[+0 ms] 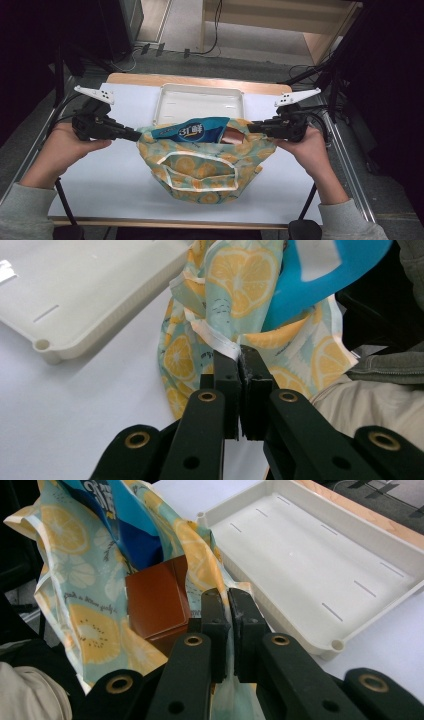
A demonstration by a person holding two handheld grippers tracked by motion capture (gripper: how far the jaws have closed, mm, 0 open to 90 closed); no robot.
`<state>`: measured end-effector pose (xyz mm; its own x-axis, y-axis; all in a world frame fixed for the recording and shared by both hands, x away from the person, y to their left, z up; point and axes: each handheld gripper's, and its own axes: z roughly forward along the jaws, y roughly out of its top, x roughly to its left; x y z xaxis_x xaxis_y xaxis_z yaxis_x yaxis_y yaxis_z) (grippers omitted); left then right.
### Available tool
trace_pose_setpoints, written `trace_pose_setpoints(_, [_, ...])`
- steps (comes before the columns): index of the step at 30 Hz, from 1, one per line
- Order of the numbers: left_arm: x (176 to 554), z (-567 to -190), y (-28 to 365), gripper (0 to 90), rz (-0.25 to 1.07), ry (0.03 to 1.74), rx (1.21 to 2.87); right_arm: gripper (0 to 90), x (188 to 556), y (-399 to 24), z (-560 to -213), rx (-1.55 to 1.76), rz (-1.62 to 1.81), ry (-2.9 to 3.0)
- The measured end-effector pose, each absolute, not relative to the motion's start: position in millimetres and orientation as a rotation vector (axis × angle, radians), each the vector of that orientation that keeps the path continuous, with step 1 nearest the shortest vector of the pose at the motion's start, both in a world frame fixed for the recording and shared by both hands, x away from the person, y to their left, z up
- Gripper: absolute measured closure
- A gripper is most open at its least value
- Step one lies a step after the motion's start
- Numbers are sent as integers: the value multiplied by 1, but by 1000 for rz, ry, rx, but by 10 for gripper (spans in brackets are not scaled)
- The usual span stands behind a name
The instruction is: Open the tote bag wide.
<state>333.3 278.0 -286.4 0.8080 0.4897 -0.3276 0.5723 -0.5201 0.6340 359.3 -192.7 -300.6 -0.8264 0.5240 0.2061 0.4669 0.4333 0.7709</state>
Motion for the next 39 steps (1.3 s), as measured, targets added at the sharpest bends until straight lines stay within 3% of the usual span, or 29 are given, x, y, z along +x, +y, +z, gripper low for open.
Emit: trace_pose_setpoints(39, [339,-382,276,894,-218,864,2169,865,363,-200,-379,1081,1431,2591])
